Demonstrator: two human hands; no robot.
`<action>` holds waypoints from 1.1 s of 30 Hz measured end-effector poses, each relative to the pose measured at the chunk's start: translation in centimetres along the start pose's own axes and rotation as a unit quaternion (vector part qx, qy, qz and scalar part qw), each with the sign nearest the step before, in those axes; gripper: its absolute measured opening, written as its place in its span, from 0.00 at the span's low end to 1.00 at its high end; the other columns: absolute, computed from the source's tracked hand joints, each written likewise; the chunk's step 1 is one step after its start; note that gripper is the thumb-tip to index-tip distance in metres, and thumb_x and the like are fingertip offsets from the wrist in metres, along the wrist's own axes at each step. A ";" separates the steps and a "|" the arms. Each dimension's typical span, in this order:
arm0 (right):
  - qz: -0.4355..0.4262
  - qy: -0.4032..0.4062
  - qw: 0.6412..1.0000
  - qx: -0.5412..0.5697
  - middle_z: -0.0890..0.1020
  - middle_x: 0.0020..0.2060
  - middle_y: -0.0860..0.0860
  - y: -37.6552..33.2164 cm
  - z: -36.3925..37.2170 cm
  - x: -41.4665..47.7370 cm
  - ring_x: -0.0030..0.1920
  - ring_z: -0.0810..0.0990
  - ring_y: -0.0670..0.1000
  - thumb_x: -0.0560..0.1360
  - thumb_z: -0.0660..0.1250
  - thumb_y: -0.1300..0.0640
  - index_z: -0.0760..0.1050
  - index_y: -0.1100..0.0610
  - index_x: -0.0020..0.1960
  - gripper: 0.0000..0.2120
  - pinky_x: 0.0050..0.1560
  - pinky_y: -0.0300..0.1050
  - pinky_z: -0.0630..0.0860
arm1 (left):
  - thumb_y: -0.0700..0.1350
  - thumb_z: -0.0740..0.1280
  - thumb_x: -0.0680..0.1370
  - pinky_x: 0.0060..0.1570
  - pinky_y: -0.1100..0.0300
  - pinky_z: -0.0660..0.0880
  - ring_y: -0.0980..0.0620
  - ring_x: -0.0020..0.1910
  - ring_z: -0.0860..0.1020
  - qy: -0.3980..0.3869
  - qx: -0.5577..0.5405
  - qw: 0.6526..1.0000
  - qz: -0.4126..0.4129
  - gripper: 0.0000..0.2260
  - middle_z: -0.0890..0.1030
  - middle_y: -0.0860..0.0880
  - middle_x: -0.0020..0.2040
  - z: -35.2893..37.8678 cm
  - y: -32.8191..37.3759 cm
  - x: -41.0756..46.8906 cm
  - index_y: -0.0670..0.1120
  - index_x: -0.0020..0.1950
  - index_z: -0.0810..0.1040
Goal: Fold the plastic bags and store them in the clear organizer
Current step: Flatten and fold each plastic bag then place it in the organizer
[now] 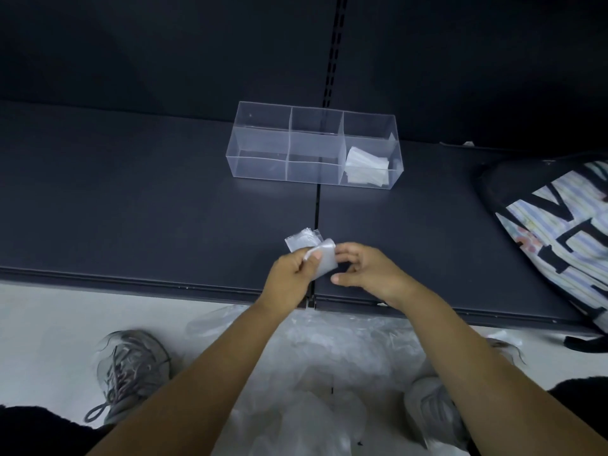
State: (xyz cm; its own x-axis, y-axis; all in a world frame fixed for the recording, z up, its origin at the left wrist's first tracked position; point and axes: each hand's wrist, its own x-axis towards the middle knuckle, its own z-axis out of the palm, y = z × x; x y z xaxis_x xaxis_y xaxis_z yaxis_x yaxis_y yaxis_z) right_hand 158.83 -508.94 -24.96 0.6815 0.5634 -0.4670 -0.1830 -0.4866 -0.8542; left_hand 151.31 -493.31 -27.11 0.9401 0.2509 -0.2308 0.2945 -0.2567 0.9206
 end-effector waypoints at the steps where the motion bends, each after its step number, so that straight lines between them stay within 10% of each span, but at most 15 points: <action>1: 0.001 0.022 1.000 -0.002 0.83 0.51 0.50 0.0 0.5 0.5 0.30 0.74 0.39 0.71 0.72 0.67 0.77 0.57 0.58 0.17 0.37 0.32 0.73 | 0.46 0.61 0.82 0.53 0.53 0.77 0.50 0.48 0.80 -0.002 -0.016 1.000 -0.020 0.13 0.83 0.46 0.48 -0.2 0.1 0.4 0.42 0.58 0.81; 8: 0.036 0.159 0.987 -0.010 0.79 0.31 0.50 -0.1 2.0 3.2 0.20 0.71 0.38 0.72 0.73 0.62 0.80 0.60 0.41 0.03 0.25 0.31 0.69 | 0.42 0.63 0.81 0.47 0.44 0.80 0.41 0.47 0.82 0.107 -0.099 0.984 -0.104 0.09 0.83 0.40 0.47 -0.7 0.1 2.4 0.38 0.51 0.81; 12: 0.060 0.180 0.981 -0.050 0.80 0.29 0.50 -0.4 2.1 4.0 0.19 0.71 0.42 0.71 0.74 0.59 0.80 0.56 0.37 0.05 0.25 0.34 0.70 | 0.40 0.66 0.78 0.44 0.58 0.75 0.47 0.42 0.79 0.236 0.138 0.961 0.038 0.03 0.79 0.47 0.46 -1.0 -0.5 2.2 0.43 0.50 0.79; 16: 0.067 0.185 0.975 -0.099 0.82 0.33 0.54 -0.8 2.5 4.3 0.28 0.75 0.47 0.70 0.74 0.57 0.81 0.56 0.37 0.05 0.37 0.44 0.77 | 0.44 0.64 0.79 0.62 0.47 0.66 0.41 0.62 0.74 0.101 0.363 0.906 0.193 0.13 0.77 0.43 0.63 -0.1 -2.2 1.9 0.44 0.63 0.77; 19: 0.069 0.199 0.971 -0.113 0.82 0.35 0.51 -1.2 2.8 4.5 0.36 0.80 0.51 0.70 0.73 0.57 0.81 0.57 0.39 0.03 0.43 0.48 0.80 | 0.55 0.47 0.83 0.74 0.47 0.43 0.48 0.78 0.49 0.009 0.474 0.870 0.137 0.24 0.55 0.51 0.79 -0.2 -3.9 1.9 0.49 0.78 0.53; 33: -0.003 0.371 0.893 -0.255 0.77 0.49 0.51 2.0 5.1 2.6 0.54 0.74 0.54 0.76 0.67 0.56 0.77 0.54 0.48 0.03 0.53 0.46 0.63 | 0.71 0.37 0.72 0.72 0.43 0.34 0.47 0.77 0.36 -0.027 0.531 0.845 0.060 0.40 0.40 0.51 0.79 -1.1 -4.0 2.2 0.49 0.78 0.37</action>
State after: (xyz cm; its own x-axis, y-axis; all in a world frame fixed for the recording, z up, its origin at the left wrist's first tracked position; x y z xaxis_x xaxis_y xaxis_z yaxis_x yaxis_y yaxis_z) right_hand 156.62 -504.99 -29.04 0.9978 0.0627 -0.0210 0.0407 -0.8323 -0.5528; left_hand 152.01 -490.66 -30.93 0.9721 0.1273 -0.1970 0.1568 -0.9773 0.1424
